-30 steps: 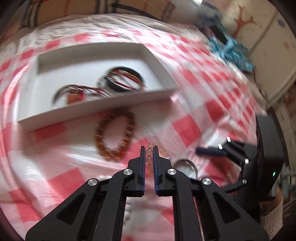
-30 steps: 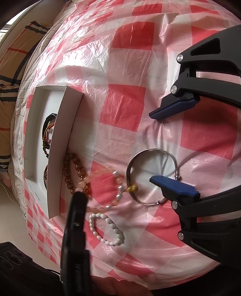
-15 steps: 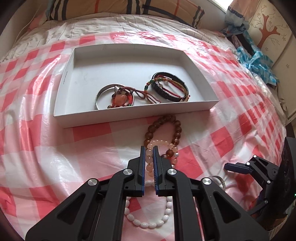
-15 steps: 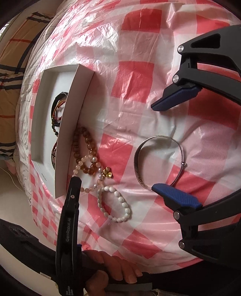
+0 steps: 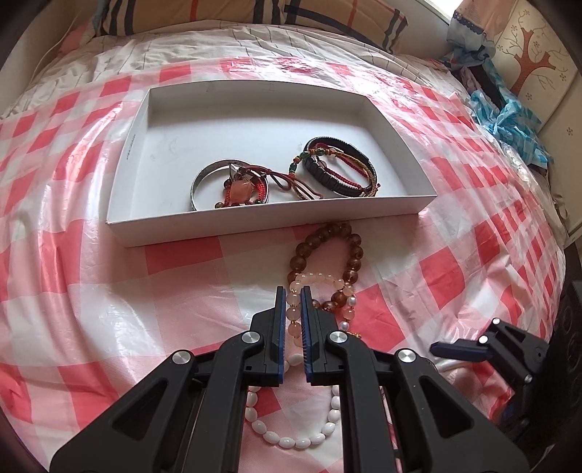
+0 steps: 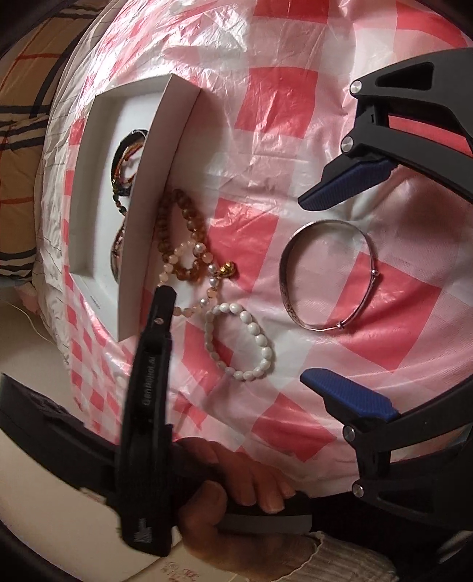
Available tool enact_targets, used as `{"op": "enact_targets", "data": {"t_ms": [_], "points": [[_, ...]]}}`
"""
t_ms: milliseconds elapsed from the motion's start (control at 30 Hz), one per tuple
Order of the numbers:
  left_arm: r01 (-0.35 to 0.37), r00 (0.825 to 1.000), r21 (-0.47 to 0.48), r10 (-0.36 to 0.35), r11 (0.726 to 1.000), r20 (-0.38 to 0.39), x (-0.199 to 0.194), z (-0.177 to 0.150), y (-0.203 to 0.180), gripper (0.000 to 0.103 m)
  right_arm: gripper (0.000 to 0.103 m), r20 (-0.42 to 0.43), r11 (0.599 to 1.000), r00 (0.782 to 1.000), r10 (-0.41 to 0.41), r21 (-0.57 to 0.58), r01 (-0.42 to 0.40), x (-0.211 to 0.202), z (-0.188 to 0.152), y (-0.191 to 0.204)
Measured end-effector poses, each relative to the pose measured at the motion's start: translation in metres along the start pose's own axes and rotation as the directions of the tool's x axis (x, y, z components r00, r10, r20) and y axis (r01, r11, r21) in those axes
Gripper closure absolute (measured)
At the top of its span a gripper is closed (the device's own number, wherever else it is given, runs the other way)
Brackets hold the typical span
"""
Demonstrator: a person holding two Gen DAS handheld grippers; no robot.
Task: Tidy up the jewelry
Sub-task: 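Close the left tool on the pink bead bracelet while the right tool grasps the silver bangle, then carry the pink bracelet and silver bangle over the white box with both tools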
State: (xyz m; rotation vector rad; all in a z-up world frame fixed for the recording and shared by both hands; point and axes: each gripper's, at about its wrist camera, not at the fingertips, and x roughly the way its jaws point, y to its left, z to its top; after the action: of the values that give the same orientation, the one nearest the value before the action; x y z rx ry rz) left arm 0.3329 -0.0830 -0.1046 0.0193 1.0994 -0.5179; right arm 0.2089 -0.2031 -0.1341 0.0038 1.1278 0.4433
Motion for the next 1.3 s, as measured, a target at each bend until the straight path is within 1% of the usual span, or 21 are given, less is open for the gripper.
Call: {"op": "enact_targets", "data": {"t_ms": [67,133,167,200,367,567,667,900,1100,1300], "points": [[0.000,1.000,0.005,0.000,1.000,-0.001,0.000,0.000,-0.001,0.096,0.019,-0.038,0.999,0.999,-0.038,-0.040,0.037,0.009,-0.005,0.006],[0.001,1.000,0.011,-0.001,1.000,0.002,-0.001,-0.001,-0.002,0.096,0.028,-0.031,0.999,0.999,-0.031,-0.033,0.030,0.006,-0.004,0.004],[0.002,1.000,0.014,-0.002,1.000,0.005,-0.001,-0.001,-0.003,0.096,0.038,-0.025,1.000,0.999,-0.026,-0.017,0.026,0.004,-0.004,0.001],[0.002,1.000,0.017,-0.002,1.000,0.010,-0.003,0.000,-0.004,0.096,0.040,-0.021,1.000,1.000,-0.022,0.005,0.022,0.003,-0.003,-0.004],[0.000,0.999,0.036,-0.002,0.999,0.053,-0.011,0.001,-0.008,0.096,0.040,0.017,0.999,1.000,-0.008,0.052,0.007,-0.006,-0.005,-0.016],[-0.025,0.991,0.075,0.015,0.997,0.137,-0.027,0.004,-0.015,0.096,0.040,0.086,0.993,0.996,0.005,0.113,-0.015,-0.019,-0.001,-0.027],[-0.029,0.983,0.085,0.013,0.996,0.181,-0.036,0.005,-0.018,0.096,0.040,0.102,0.991,0.995,0.010,0.132,-0.024,-0.022,0.002,-0.030],[-0.078,0.963,0.108,0.047,0.991,0.264,-0.051,0.007,-0.024,0.096,0.040,0.175,0.985,0.984,0.014,0.165,-0.043,-0.038,0.007,-0.028],[-0.108,0.948,0.110,0.069,0.988,0.311,-0.061,0.008,-0.025,0.096,0.040,0.252,0.971,0.968,-0.003,0.230,-0.057,-0.051,0.014,-0.039],[-0.113,0.935,0.110,0.068,0.987,0.348,-0.069,0.008,-0.026,0.096,0.040,0.349,0.958,0.937,-0.020,0.275,-0.082,-0.070,0.022,-0.047]]}}
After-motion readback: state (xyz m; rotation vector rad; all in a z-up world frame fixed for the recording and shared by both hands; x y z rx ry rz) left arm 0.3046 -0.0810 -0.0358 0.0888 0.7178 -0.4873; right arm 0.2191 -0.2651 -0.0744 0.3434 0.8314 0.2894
